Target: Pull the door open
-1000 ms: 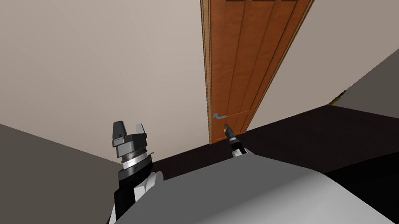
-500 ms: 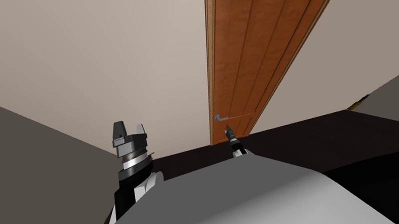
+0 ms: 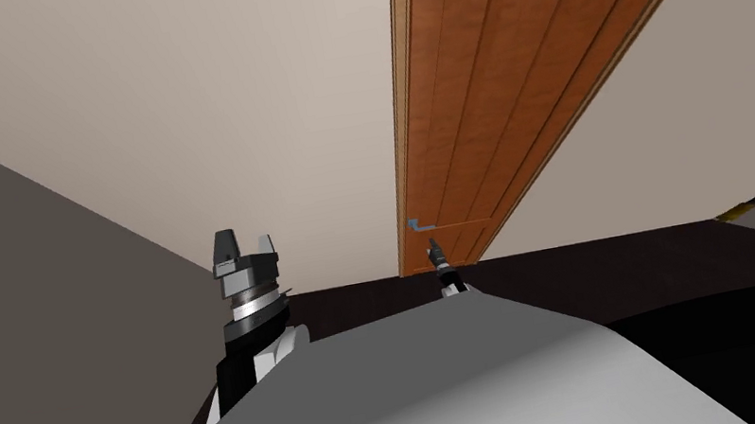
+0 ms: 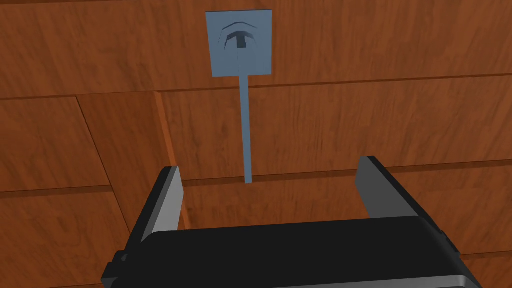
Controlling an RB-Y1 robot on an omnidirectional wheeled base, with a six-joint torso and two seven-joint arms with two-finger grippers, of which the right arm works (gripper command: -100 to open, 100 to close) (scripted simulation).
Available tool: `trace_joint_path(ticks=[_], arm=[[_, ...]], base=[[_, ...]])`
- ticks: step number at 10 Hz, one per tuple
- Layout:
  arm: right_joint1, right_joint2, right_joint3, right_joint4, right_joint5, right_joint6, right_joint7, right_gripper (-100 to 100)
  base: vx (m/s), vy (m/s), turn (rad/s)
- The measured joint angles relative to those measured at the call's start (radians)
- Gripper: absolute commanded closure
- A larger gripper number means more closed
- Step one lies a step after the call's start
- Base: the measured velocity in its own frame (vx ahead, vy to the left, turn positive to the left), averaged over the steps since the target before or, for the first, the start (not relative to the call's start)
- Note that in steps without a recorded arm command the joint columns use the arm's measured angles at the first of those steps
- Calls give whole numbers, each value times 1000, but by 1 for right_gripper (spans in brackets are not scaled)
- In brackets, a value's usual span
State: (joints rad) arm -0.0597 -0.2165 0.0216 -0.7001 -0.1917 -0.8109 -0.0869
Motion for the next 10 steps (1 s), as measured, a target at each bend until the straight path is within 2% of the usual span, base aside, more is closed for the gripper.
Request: trace_joint_path(ticks=[1,2,3,5,8,9,10], arm=[[-1,0,0,3,0,-1,0,-100],[8,-14,-5,4,-4,-5,-10,-100],[7,-24,-9,27,-8,-21,-22,-100],[21,-40,-22,32,-17,-33,-34,-100],[37,-80,-42,84,-32,-81,-75,-100],[48,-91,-48,85,-37,-91,-85,-100],[71,-99,-54,62,-41,-88,-90,-100]], base=[[139,-8,121],[204,9,153],[212,34,125],[209,40,146],[196,9,135],[177,-43,98],[77,-24,16]])
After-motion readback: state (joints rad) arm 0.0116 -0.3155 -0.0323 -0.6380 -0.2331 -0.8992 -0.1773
